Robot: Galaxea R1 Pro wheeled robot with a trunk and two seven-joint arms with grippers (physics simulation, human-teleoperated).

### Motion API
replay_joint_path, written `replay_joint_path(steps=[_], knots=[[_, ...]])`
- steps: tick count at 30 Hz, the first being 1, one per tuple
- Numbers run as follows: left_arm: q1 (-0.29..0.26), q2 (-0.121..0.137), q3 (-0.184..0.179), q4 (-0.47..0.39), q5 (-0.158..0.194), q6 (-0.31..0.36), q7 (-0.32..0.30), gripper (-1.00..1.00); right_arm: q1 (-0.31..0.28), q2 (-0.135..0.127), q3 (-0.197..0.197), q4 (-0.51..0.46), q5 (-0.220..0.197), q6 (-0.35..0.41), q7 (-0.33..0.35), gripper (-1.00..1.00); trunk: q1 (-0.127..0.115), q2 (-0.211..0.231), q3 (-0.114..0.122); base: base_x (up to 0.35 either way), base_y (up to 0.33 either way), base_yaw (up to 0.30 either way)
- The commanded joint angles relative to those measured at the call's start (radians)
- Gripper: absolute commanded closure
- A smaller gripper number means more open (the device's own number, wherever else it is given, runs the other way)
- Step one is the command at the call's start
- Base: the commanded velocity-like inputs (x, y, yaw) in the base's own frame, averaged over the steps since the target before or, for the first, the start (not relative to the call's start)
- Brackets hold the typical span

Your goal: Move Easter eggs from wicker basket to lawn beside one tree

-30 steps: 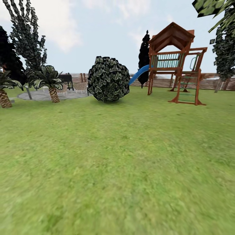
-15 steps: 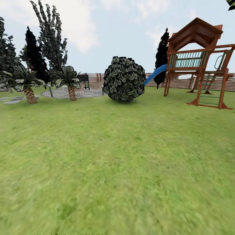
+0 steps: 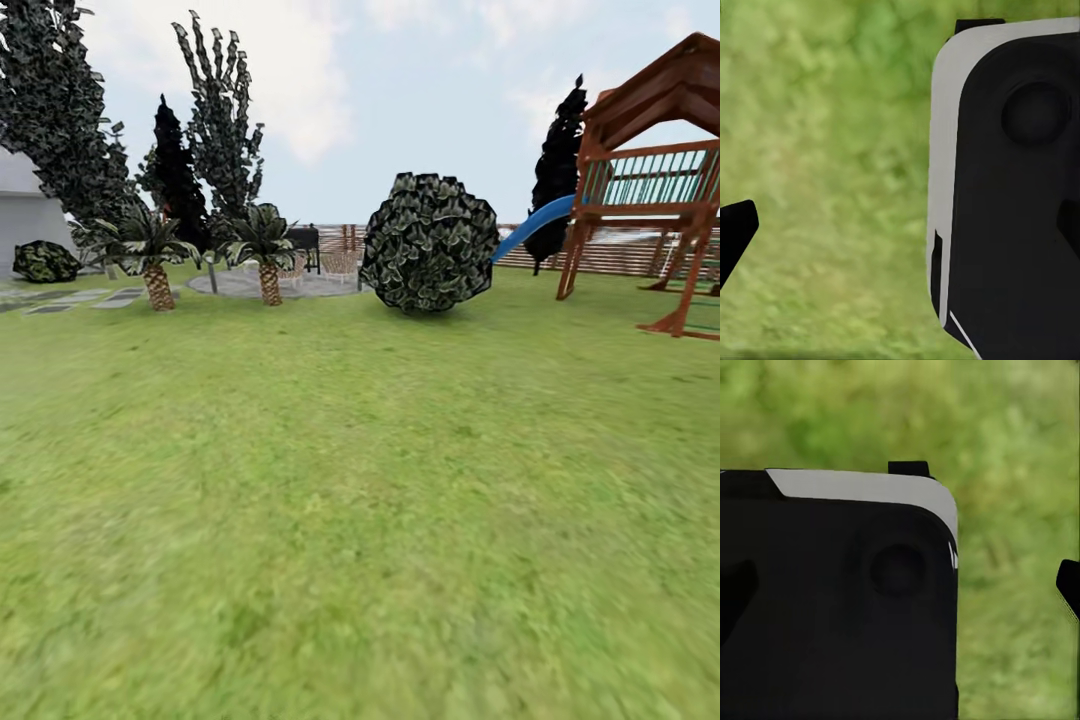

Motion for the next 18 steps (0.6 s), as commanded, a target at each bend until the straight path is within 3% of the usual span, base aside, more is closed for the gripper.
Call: replay_joint_path(steps=[1,18], knots=[[0.001,0.000,0.000,-0.002,-0.001,-0.001,0.000,-1.00,-0.001,0.000,0.000,0.001,-0.001,-0.003,-0.001,-1.00,0.000,0.000,-0.001,0.000,0.000,0.299],[0.001,0.000,0.000,-0.002,-0.001,-0.001,0.001,-1.00,-0.001,0.000,0.000,0.001,-0.001,-0.003,-0.001,-1.00,0.000,0.000,-0.001,0.000,0.000,0.299]])
